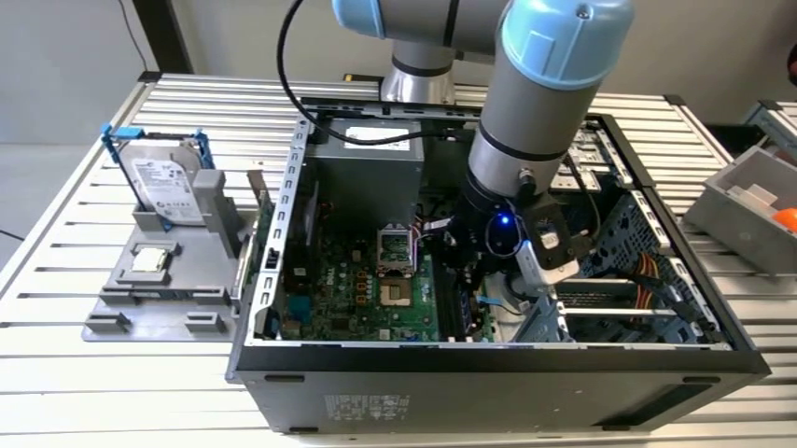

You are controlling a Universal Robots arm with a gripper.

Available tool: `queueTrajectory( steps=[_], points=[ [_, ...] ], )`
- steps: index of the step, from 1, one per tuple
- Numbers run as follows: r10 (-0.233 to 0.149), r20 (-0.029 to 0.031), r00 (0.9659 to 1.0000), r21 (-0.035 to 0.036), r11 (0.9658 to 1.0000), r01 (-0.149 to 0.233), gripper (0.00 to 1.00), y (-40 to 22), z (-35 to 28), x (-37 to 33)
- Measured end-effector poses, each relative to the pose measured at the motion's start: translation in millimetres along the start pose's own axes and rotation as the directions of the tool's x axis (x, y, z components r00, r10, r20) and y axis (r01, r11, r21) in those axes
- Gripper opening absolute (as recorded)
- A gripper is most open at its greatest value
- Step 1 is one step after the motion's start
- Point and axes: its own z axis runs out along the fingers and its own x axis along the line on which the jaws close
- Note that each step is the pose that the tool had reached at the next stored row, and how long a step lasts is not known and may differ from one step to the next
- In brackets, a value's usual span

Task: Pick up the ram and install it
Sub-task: 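Press down the ram until it locks into place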

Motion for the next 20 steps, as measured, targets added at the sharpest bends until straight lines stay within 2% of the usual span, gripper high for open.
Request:
queueTrajectory(
  steps=[4, 7, 10, 11, 20],
  points=[
    [0.000, -0.0004, 1.0000, 0.0000, 1.0000, 0.000, 1.00, -0.2, -17.5, 0.3],
    [0.000, -0.0039, 1.0000, 0.0005, 1.0000, 0.000, 1.00, -0.4, -25.9, 0.3],
    [0.000, -0.0052, 1.0000, 0.0010, 1.0000, 0.000, 1.00, -0.5, -26.3, 0.3],
    [0.000, -0.0052, 1.0000, 0.0010, 1.0000, 0.000, 0.00, -0.5, -26.3, 0.3],
    [0.000, -0.0051, 1.0000, 0.0019, 1.0000, 0.000, 0.00, -0.5, -26.4, 0.2]
  ],
)
